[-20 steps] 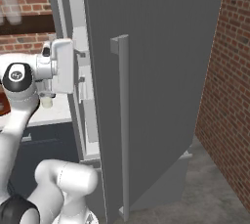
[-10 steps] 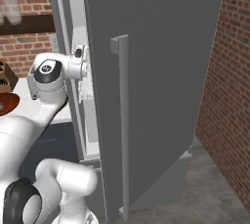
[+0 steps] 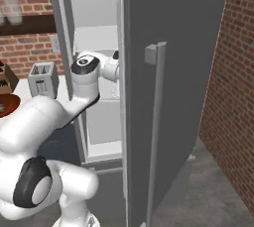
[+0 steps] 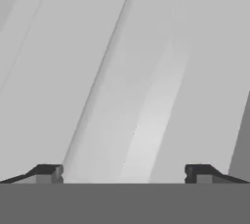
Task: Grab a lemon wedge from the fridge and one ice cube from the ice bowl, and put them in the glass of lemonade.
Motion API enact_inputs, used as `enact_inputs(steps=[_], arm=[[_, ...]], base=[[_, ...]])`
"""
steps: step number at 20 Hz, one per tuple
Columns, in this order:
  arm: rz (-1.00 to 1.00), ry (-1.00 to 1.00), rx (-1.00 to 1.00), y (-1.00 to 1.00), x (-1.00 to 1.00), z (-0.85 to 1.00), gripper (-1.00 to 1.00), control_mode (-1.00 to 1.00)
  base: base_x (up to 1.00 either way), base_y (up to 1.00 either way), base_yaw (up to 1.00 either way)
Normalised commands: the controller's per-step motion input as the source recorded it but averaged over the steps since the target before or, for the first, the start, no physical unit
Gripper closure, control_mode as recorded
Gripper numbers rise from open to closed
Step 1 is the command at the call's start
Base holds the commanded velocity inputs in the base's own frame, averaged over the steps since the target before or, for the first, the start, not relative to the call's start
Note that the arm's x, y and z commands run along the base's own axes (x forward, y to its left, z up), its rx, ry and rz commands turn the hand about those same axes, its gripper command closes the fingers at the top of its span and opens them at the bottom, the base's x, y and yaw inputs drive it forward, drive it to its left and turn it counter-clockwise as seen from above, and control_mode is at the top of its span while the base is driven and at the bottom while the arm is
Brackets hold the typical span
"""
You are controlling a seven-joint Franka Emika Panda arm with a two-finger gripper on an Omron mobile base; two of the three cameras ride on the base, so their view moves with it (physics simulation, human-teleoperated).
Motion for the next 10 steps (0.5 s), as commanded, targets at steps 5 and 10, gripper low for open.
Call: enact_inputs(steps=[5, 10], arm=[[-0.29, 0.00, 0.00, -1.00, -0.01, -0.10, -1.00, -1.00], [-0.12, -0.08, 0.00, -0.91, -0.07, -0.06, -1.00, -1.00]], base=[[0.00, 0.00, 0.00], [0.00, 0.00, 0.00]])
